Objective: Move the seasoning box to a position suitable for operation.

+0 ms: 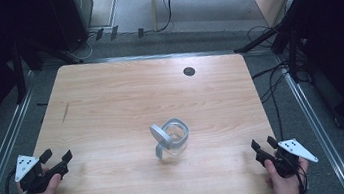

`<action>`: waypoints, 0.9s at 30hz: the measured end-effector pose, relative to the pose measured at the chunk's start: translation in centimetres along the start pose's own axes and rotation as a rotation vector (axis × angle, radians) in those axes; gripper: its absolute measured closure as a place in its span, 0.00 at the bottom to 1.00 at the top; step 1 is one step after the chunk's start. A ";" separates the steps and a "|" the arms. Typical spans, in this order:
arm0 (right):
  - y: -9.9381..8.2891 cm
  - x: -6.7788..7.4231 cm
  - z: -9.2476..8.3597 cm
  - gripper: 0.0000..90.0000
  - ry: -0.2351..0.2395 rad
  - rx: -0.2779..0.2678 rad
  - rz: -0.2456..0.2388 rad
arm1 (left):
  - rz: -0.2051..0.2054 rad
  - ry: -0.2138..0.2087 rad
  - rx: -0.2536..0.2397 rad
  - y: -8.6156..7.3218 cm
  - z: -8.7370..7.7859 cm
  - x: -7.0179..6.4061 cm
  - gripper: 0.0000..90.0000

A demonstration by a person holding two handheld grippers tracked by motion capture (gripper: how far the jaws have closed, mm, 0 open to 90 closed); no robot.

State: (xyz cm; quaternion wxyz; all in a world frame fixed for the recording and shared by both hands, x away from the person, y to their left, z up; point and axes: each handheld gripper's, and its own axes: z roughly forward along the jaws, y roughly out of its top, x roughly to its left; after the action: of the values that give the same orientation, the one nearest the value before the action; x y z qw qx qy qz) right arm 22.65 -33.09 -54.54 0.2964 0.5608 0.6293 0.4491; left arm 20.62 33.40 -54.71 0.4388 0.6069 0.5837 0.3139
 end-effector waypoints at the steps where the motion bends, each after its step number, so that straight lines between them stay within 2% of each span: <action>1: 0.0 0.0 0.0 0.53 0.000 0.000 0.000 | 0.000 0.000 0.000 0.0 0.0 0.0 0.37; 2: 0.0 0.0 -0.1 0.56 0.015 -0.008 0.003 | 0.014 0.007 0.001 0.0 0.0 -0.2 0.37; 4: 0.1 0.2 -0.2 0.63 0.039 -0.021 0.003 | 0.034 0.027 0.012 0.0 0.0 -0.7 0.47; 5: 0.3 0.4 -0.2 0.65 0.054 -0.027 0.010 | 0.027 0.019 0.028 0.1 0.1 -1.0 0.52; 6: 0.6 1.2 -0.2 0.70 0.080 -0.027 0.016 | 0.011 -0.012 0.044 0.2 0.2 -1.3 0.61; 7: 0.9 1.7 -0.2 0.75 0.087 -0.027 0.014 | 0.003 -0.085 0.054 0.4 0.3 -2.3 0.64; 8: 1.1 2.2 -0.1 0.78 0.096 -0.033 0.012 | 0.003 -0.085 0.054 0.4 0.3 -2.3 0.67; 9: 1.3 2.7 0.1 0.80 0.114 -0.041 0.013 | 0.006 -0.153 0.060 0.7 0.3 -3.4 0.69; 10: 1.3 2.7 0.1 0.80 0.114 -0.041 0.013 | 0.006 -0.153 0.060 0.7 0.3 -3.4 0.71; 11: 1.8 3.8 0.7 0.85 0.153 -0.037 0.016 | 0.006 -0.209 0.055 1.1 0.4 -4.8 0.73; 15: 2.1 6.8 2.6 1.00 0.226 -0.013 -0.070 | 0.024 -0.292 0.064 1.7 1.3 -7.9 0.83; 16: 2.1 7.6 3.1 1.00 0.245 -0.011 -0.090 | 0.031 -0.311 0.073 1.9 1.7 -8.6 0.85; 17: 2.2 8.5 3.6 1.00 0.260 -0.010 -0.101 | 0.031 -0.311 0.073 1.9 1.7 -8.6 0.88; 18: 2.3 9.3 4.0 1.00 0.270 -0.013 -0.111 | 0.038 -0.351 0.085 2.0 2.3 -10.0 0.91; 19: 2.4 10.1 4.4 1.00 0.283 -0.016 -0.114 | 0.047 -0.364 0.090 2.0 2.5 -10.7 0.94; 20: 2.4 10.1 4.4 1.00 0.283 -0.016 -0.114 | 0.047 -0.364 0.090 2.0 2.5 -10.7 0.96; 21: 2.7 11.6 5.3 1.00 0.310 -0.016 -0.118 | 0.058 -0.392 0.099 2.0 2.9 -12.1 1.00; 22: 2.7 11.6 5.3 1.00 0.310 -0.016 -0.118 | 0.058 -0.392 0.099 2.0 2.9 -12.1 1.00; 24: 3.3 13.5 6.9 1.00 0.336 -0.008 -0.121 | 0.065 -0.430 0.103 2.2 3.3 -13.4 1.00; 25: 3.6 14.0 7.5 1.00 0.340 -0.009 -0.114 | 0.071 -0.469 0.104 2.6 3.6 -14.8 1.00; 26: 3.9 14.4 8.0 1.00 0.342 -0.011 -0.101 | 0.071 -0.469 0.104 2.6 3.6 -14.8 1.00; 27: 3.9 14.4 8.0 1.00 0.342 -0.011 -0.101 | 0.070 -0.491 0.103 2.8 3.7 -15.4 1.00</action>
State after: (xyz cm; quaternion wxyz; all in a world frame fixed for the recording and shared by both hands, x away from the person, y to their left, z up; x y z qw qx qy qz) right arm 28.58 -17.39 -52.55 0.2103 0.4423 0.6952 0.5262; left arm 23.20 17.78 -51.74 0.5248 0.7064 0.4534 0.1417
